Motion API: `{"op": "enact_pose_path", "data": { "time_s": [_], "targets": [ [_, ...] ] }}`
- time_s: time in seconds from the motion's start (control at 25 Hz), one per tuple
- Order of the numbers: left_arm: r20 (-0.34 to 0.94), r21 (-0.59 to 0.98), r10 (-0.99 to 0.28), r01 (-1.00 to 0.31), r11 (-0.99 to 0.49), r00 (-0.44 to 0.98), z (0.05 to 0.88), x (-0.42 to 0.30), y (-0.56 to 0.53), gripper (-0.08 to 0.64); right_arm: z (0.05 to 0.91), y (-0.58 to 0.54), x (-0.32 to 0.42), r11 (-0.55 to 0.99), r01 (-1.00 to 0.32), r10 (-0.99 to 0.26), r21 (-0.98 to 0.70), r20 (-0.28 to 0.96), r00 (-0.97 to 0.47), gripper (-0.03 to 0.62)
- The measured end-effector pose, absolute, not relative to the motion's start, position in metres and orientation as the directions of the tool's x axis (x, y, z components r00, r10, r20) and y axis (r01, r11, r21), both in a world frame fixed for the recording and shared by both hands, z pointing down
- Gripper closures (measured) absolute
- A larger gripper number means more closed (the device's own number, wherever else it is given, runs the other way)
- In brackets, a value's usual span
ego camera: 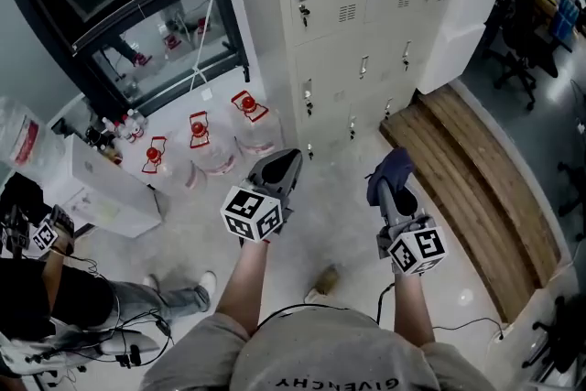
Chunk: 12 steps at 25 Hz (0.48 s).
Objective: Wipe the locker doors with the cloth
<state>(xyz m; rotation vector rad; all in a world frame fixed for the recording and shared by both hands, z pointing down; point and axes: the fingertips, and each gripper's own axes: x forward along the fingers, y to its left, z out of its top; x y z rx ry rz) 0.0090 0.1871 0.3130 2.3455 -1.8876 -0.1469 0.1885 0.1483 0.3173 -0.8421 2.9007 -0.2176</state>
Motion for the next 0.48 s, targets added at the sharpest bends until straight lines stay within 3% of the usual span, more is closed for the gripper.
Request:
{"op": "enact_pose_path", "data": {
  "time_s": [0.48],
  "targets": [
    [-0.028, 0.159, -0.969, -0.956, -0.246, 0.244, 0.302, -0.009, 0.091, 0.561, 0.315, 0.057, 0.168, 0.834, -0.52, -0.54, -0.184, -0.088, -0.837, 0.538]
  ]
}}
